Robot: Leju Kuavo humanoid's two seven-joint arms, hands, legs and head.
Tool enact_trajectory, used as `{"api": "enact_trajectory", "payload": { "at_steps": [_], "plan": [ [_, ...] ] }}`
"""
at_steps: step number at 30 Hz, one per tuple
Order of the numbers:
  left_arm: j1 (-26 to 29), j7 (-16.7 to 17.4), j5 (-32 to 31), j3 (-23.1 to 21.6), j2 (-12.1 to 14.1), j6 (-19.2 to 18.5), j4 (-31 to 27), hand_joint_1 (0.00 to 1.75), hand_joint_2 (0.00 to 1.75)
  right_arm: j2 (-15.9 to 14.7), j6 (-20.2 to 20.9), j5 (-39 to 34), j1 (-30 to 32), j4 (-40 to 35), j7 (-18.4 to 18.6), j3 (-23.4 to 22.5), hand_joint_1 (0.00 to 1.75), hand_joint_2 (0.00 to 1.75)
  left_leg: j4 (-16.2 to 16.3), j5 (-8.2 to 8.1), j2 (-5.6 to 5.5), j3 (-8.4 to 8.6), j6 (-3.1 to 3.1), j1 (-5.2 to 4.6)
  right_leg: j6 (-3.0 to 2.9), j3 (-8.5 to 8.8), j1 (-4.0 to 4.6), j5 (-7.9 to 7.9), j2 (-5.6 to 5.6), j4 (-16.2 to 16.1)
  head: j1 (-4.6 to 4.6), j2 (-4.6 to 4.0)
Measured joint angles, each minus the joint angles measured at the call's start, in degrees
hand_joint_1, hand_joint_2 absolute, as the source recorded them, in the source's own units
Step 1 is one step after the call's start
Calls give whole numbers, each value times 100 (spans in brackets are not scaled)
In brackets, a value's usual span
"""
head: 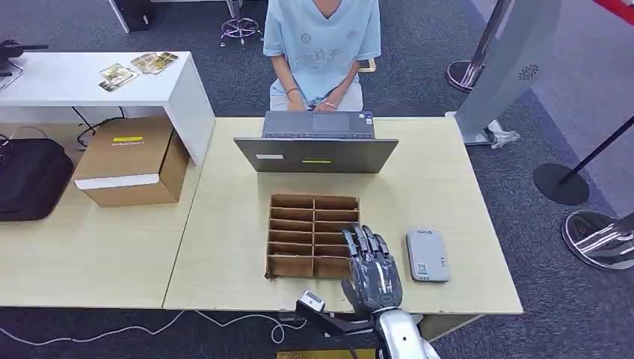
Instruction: Pass the card to the sensor for recognition and then transmit it.
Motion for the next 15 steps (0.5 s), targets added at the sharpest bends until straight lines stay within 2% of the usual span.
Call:
{"api": "enact_trajectory", "payload": {
  "at_steps": [6, 9, 13, 15],
  "plan": [
    [30, 18, 103, 181, 31, 81, 0, 0, 175, -2, 0, 2, 9, 0, 0, 0, 47, 175, 0, 0, 0, 0, 0, 0, 0, 0, 0, 0, 0, 0, 2, 0],
    [36, 35, 146, 264, 42, 118, 0, 0, 175, -2, 0, -2, 12, 2, 0, 0, 40, 175, 0, 0, 0, 0, 0, 0, 0, 0, 0, 0, 0, 0, 2, 0],
    [65, 81, 219, 348, 57, 166, 0, 0, 175, -2, 0, -9, 14, 2, 0, 0, 45, 175, 0, 0, 0, 0, 0, 0, 0, 0, 0, 0, 0, 0, 2, 0],
    [84, 87, 247, 397, 63, 199, 0, 0, 175, -2, 0, -13, 13, 2, 0, 2, 54, 175, 0, 0, 0, 0, 0, 0, 0, 0, 0, 0, 0, 0, 2, 0]
  ]
}}
